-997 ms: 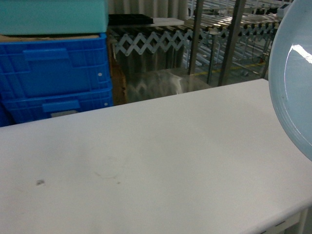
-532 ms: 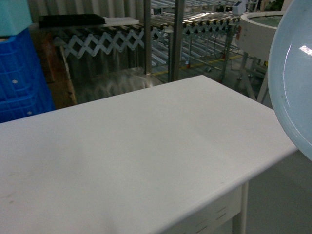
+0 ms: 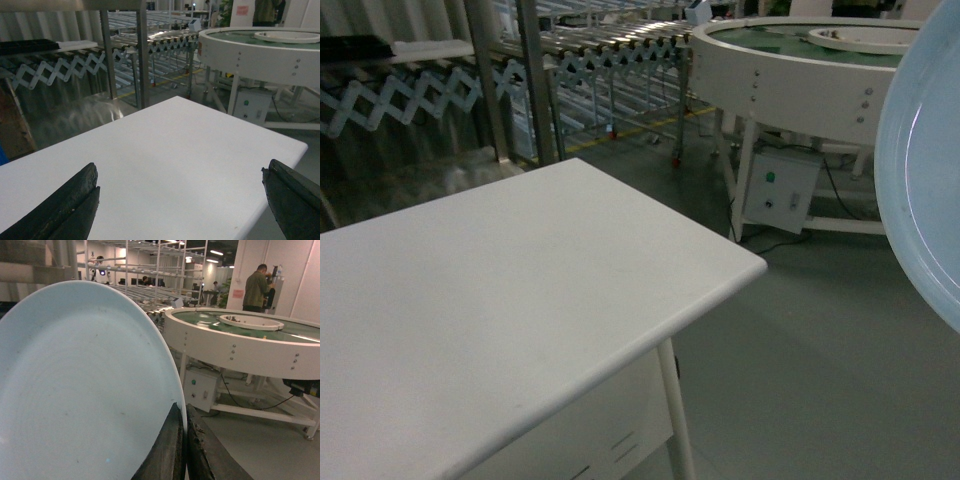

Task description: Place blue tray on left shelf second layer neatly

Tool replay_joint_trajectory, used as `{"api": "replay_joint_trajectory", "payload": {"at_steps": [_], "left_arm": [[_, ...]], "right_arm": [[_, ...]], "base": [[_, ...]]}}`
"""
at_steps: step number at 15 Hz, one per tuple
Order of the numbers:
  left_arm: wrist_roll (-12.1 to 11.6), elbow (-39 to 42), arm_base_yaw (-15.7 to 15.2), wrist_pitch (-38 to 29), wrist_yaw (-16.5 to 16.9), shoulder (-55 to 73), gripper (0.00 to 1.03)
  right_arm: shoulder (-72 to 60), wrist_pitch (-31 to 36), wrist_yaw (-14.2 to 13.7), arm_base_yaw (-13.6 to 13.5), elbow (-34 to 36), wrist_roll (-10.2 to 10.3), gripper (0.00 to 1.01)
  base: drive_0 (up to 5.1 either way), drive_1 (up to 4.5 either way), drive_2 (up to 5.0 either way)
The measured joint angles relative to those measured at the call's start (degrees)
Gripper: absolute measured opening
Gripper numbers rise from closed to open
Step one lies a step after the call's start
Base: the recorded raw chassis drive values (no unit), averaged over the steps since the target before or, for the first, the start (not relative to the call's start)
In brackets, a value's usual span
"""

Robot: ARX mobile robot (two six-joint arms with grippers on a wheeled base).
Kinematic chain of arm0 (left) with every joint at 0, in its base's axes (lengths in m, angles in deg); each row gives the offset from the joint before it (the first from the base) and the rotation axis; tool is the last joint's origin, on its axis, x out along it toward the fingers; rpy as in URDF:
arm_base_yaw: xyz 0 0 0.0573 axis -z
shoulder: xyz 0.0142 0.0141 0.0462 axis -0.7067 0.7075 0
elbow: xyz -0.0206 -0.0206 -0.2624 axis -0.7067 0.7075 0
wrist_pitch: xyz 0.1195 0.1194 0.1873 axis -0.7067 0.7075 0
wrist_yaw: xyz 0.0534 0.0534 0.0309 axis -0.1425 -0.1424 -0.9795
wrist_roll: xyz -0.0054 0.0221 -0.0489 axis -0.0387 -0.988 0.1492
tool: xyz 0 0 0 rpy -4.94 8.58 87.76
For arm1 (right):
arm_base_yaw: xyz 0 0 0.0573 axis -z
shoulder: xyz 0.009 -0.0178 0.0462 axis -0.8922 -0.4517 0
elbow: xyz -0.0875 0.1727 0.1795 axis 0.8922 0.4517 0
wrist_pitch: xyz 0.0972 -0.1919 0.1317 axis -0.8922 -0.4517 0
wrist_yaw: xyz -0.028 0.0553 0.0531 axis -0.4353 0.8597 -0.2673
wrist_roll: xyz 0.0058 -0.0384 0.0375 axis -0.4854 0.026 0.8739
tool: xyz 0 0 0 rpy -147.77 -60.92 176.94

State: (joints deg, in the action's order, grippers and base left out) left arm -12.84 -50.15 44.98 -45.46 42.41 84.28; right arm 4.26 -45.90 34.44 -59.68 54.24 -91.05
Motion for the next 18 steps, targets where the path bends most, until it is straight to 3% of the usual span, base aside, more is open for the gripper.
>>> {"api": "replay_joint_trajectory", "payload": {"at_steps": [8,18], "left_arm": [[0.0,0.0,0.0,0.1,-0.2,0.0,0.98],[0.0,0.0,0.0,-0.2,-0.3,0.0,0.98]], "right_arm": [[0.1,0.6,0.4,0.3,0.1,0.0,0.02],[0.1,0.5,0.4,0.3,0.1,0.0,0.02]], "base": [[3.4,-2.72,-5.0],[2.6,-1.29,-6.0]]}}
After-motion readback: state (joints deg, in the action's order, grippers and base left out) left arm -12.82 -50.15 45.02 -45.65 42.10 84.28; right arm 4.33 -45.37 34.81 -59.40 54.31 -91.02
